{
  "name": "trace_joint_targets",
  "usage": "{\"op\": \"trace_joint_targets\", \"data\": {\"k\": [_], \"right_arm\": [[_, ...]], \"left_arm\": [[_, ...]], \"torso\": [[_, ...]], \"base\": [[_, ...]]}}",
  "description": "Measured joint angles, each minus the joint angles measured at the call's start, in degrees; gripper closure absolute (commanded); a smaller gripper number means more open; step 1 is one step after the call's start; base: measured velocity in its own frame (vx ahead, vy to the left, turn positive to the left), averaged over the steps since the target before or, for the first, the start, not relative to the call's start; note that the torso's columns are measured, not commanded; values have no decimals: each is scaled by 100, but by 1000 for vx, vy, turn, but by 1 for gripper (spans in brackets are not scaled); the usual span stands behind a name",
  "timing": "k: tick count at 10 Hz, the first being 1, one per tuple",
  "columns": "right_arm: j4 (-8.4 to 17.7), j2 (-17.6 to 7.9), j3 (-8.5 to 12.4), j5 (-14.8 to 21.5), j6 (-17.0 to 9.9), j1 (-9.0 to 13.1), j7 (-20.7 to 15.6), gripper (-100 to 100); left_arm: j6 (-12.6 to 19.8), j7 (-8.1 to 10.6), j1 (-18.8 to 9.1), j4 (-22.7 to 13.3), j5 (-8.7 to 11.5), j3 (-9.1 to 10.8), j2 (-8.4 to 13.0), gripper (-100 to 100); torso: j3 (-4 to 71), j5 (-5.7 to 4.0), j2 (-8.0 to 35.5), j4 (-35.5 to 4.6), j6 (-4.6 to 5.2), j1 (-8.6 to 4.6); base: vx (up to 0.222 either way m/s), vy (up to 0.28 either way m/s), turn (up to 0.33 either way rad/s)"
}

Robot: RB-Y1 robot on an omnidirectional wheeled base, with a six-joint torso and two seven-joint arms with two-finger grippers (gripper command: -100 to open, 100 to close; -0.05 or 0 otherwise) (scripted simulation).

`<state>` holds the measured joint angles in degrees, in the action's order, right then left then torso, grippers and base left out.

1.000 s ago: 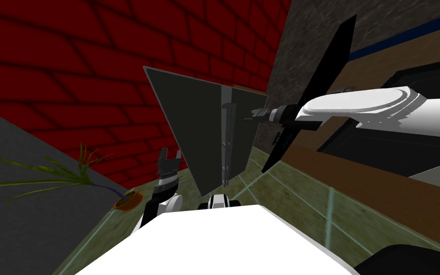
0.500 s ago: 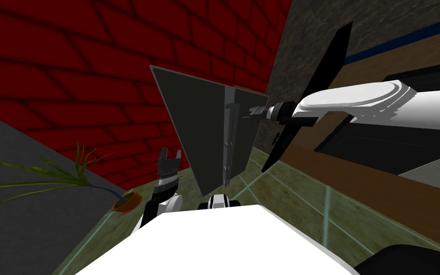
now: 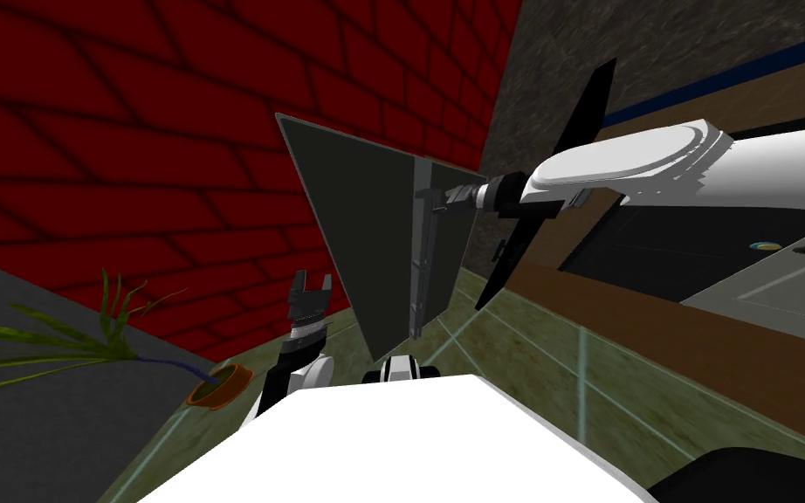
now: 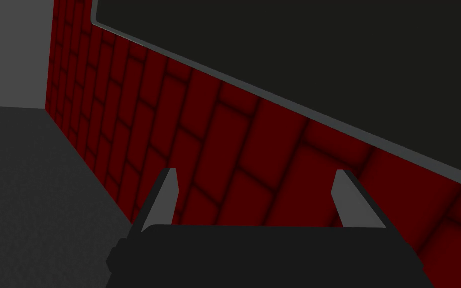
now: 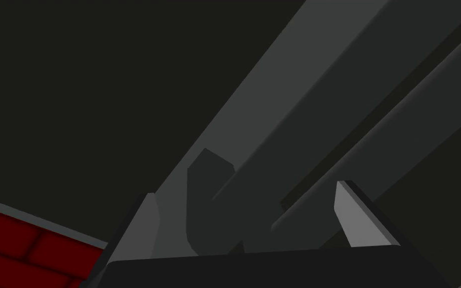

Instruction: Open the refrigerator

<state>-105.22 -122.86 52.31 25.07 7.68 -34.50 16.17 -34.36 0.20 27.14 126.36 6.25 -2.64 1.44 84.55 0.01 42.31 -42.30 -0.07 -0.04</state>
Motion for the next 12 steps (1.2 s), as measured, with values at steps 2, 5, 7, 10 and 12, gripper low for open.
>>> {"op": "trace_joint_targets", "data": {"k": [2, 5, 7, 10, 12], "right_arm": [[28, -213, 52, 93, 17, 67, 104, -100], [113, -470, 159, 100, -36, 11, 181, -100], [129, -454, 146, 98, -32, -8, 189, 100], [462, -623, -96, 77, -163, -2, 296, 100], [764, -814, -289, 47, -204, -54, 380, 100]], "left_arm": [[0, 0, -1, 0, 0, 0, 0, 0], [0, 0, 0, 0, 0, 0, 0, 0], [0, 0, -1, 0, 0, 0, 1, 0], [1, 0, -4, 0, 0, -1, -1, 0], [1, 0, -3, 0, 0, -1, -1, 0]], "torso": [[0, 17, 0, -1, -10, 40], [4, 46, -6, -3, -32, 88], [4, 32, -5, -1, -21, 61], [-33, 24, 47, -3, -15, 70], [-3, 5, -2, -2, 7, 19]], "base": [[-4, 66, -60], [-4, 27, -55], [-2, -11, -27], [-216, 69, 16], [-181, 112, 9]]}}
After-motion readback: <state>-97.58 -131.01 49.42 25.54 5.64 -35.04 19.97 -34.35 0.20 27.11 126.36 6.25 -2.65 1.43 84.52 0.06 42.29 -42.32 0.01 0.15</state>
